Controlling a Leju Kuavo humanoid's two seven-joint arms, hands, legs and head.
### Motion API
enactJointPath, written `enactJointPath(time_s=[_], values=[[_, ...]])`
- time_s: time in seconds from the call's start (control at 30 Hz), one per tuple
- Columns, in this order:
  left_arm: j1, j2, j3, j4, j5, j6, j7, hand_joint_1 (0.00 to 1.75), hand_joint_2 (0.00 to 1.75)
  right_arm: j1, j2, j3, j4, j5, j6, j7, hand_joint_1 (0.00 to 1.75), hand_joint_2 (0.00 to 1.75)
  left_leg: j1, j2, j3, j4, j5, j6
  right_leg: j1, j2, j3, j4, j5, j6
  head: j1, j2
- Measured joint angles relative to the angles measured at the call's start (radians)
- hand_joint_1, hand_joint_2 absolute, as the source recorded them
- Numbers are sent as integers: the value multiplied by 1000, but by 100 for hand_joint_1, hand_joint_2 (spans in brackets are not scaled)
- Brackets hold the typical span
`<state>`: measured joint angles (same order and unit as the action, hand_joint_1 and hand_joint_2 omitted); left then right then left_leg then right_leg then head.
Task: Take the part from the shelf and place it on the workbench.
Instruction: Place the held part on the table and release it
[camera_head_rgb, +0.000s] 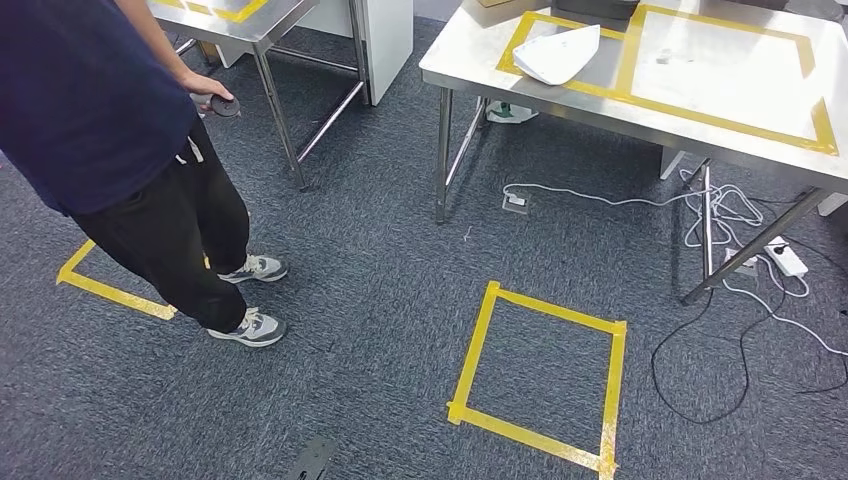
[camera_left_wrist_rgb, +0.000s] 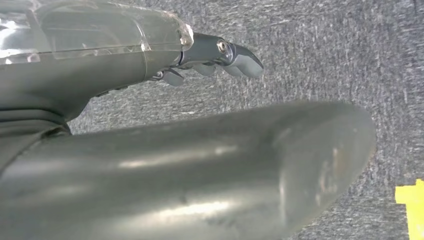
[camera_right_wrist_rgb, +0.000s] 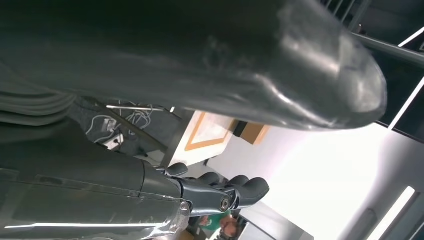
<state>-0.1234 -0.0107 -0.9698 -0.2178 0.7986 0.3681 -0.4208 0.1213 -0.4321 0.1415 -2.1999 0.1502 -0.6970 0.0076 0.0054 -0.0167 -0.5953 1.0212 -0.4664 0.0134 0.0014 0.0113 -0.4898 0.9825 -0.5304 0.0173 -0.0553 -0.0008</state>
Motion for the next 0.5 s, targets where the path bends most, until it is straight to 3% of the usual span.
enactJointPath(time_s=[0.07,0.13,0.17,0.23,0.3,0.33,0.43,0.5], values=[[1,0,0,0,0,0,0,0,0,0,0,0,0,0,0,0,0,0,0,-2,-6,-3,8,-13,1,-4,-3,-8,5,-10,0,0],[2,0,0,0,0,0,0,0,0,-1,0,0,0,0,0,-1,0,0,1,6,-18,19,-13,-22,-1,-11,-6,-17,18,-21,-2,0],[2,0,0,0,0,0,0,0,0,-1,0,0,0,0,0,-1,0,0,2,10,-35,57,-42,-26,-3,-15,-8,-21,24,-26,-3,0],[2,0,0,0,0,0,0,0,0,1,1,0,0,0,0,-1,0,0,3,16,-88,185,-117,-31,-1,-22,-16,-21,30,-31,-5,0],[3,0,0,0,-1,0,0,0,0,2,2,1,1,0,0,-1,0,0,3,16,-119,270,-144,-33,2,-28,-23,-19,33,-32,-5,0],[3,0,0,0,-1,0,0,0,0,2,3,1,1,0,0,-1,0,0,3,17,-107,258,-129,-32,2,-30,-25,-16,33,-31,-4,0],[2,0,0,0,-1,0,0,0,0,1,5,1,1,0,0,-2,0,0,-1,35,2,72,-48,-20,5,-37,-29,-1,28,-24,-5,0],[1,0,0,0,-1,0,0,0,0,1,6,1,1,0,0,-2,0,0,-6,45,35,6,-38,-8,7,-40,-35,8,25,-15,-4,0]])
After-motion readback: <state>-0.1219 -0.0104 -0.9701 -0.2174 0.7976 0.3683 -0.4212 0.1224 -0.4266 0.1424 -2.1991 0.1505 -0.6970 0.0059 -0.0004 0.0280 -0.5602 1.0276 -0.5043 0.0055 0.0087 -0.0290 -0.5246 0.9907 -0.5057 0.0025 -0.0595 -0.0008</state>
